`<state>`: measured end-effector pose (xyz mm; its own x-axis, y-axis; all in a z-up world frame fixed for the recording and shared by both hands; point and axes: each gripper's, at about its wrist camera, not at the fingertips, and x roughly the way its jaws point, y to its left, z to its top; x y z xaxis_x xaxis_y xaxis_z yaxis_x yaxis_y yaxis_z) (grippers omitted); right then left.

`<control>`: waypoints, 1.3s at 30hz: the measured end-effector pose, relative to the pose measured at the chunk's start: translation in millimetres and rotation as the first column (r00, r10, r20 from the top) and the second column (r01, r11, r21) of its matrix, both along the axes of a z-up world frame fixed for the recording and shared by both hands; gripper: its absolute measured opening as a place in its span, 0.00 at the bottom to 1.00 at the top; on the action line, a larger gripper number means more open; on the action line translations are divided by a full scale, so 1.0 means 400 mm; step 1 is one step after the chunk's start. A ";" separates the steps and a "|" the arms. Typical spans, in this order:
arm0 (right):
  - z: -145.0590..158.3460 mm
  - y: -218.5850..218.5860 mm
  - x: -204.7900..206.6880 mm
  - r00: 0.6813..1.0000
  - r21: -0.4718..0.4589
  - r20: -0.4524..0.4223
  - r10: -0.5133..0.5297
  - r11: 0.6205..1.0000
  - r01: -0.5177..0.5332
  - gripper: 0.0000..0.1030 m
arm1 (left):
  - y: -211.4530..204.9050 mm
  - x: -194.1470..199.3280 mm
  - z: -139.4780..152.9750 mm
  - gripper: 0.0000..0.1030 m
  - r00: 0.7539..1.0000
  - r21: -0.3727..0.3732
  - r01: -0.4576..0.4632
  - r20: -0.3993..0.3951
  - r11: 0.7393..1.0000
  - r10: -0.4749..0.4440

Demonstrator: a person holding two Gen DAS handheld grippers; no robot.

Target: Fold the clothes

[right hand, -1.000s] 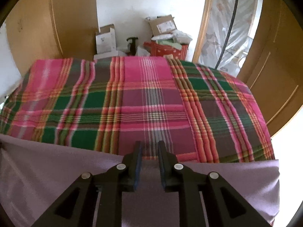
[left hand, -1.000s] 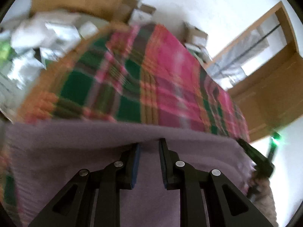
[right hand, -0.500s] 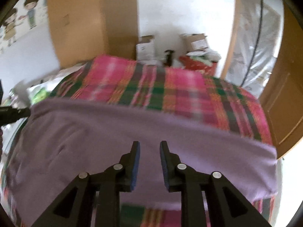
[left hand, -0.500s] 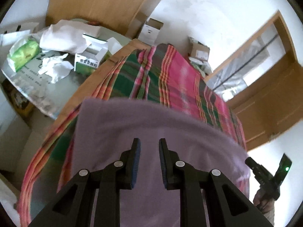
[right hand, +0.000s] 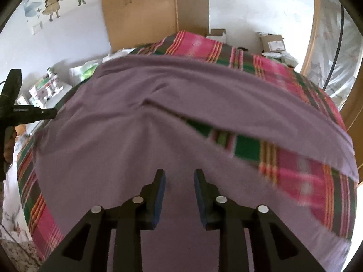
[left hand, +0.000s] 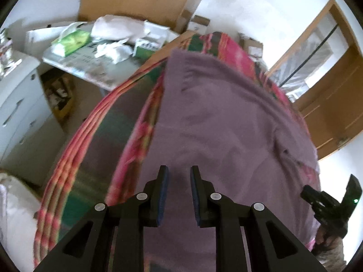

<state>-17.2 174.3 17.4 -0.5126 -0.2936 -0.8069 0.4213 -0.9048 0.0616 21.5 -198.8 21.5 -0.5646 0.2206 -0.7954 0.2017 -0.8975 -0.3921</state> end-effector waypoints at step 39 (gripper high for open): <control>-0.040 -0.215 0.190 0.973 -0.125 0.031 0.227 0.967 -0.222 0.39 | -0.035 0.124 -0.026 0.20 0.998 0.155 -0.053 -0.032 0.986 0.058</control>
<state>58.9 88.5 1.2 -0.3864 -0.4933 -0.7793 0.6071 -0.7721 0.1877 71.0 -212.8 10.9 -0.6074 0.3064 -0.7329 0.2325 -0.8136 -0.5329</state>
